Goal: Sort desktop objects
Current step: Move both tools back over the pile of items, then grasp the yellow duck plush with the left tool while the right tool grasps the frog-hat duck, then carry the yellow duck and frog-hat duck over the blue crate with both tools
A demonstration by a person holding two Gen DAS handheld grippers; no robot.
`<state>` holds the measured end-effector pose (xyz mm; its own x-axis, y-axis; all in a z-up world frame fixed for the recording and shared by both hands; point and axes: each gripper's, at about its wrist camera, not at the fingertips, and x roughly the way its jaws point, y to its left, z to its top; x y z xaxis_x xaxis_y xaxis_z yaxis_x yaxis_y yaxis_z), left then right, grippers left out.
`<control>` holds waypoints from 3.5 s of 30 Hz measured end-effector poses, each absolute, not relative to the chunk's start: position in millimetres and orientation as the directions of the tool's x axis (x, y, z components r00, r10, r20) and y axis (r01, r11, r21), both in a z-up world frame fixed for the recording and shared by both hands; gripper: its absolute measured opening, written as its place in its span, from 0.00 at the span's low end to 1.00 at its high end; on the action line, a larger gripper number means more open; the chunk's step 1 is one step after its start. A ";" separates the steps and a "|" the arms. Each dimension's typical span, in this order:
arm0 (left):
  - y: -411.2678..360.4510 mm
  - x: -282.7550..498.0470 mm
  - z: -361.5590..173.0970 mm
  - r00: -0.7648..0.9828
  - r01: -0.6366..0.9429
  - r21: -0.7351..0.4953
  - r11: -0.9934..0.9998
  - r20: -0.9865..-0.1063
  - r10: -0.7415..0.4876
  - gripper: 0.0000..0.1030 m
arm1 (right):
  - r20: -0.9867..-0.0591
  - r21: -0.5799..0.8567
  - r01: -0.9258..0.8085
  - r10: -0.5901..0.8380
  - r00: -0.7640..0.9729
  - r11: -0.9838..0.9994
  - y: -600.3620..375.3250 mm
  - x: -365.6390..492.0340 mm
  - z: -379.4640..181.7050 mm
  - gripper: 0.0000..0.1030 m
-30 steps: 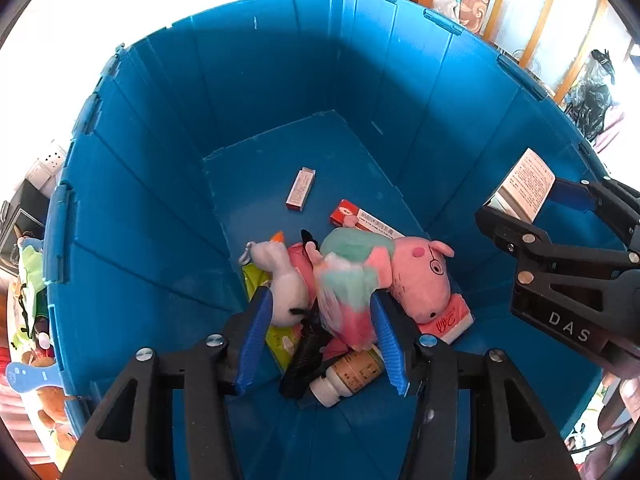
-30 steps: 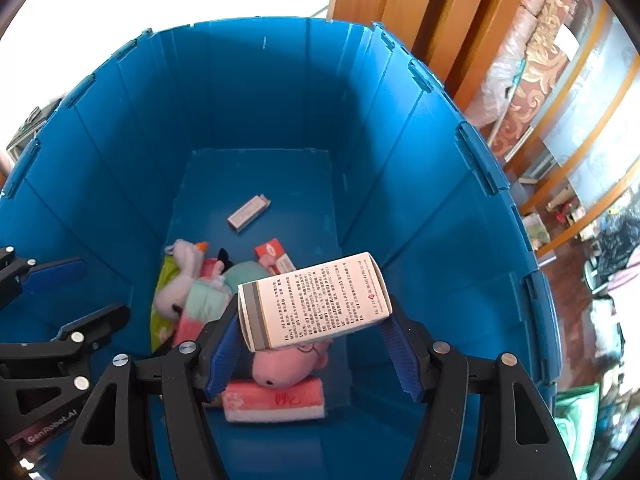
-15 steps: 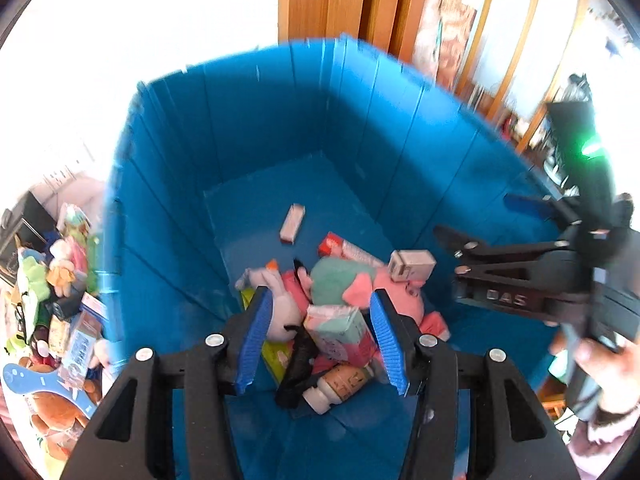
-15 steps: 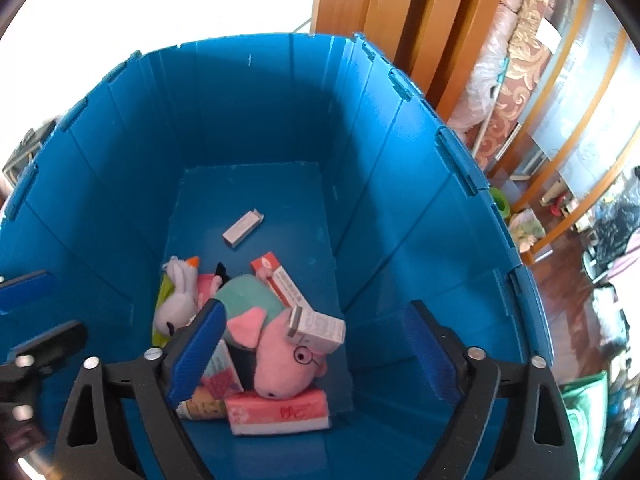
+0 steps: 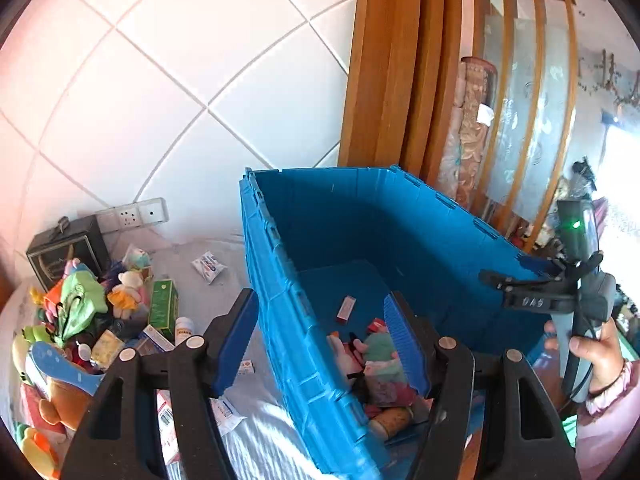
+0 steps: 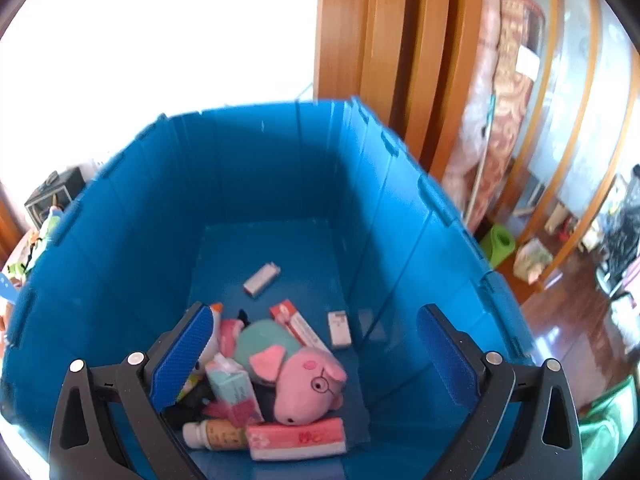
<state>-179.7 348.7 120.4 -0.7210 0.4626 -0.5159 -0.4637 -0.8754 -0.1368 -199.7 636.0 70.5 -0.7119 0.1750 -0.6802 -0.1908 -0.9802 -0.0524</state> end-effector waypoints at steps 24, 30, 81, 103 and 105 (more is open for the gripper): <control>-21.2 -140.3 -14.2 -0.737 0.192 -0.037 -0.981 -0.665 -0.119 0.63 | -0.467 0.100 0.320 -0.328 -0.821 -0.942 328.5 -181.9 105.9 1.00; -93.9 -164.2 -89.6 -0.584 0.144 -0.007 -0.990 -0.808 -0.079 0.63 | -0.586 0.129 0.342 -0.350 -0.731 -0.931 223.9 -189.6 53.5 1.00; -417.9 -130.0 -188.8 -0.386 0.131 -0.066 -0.989 -0.923 0.010 0.84 | -0.905 0.263 0.491 -0.389 -0.173 -0.831 -324.6 -187.2 -181.0 1.00; -412.9 -115.3 -151.4 -0.508 -0.024 -0.096 -0.995 -0.856 0.094 0.68 | -0.889 0.300 0.461 -0.420 -0.183 -0.835 -331.0 -177.2 -173.4 0.82; -405.7 -113.3 -137.3 -0.543 -0.047 -0.085 -0.995 -0.834 0.097 0.68 | -0.873 0.307 0.456 -0.438 -0.214 -0.835 -322.6 -174.9 -157.9 0.82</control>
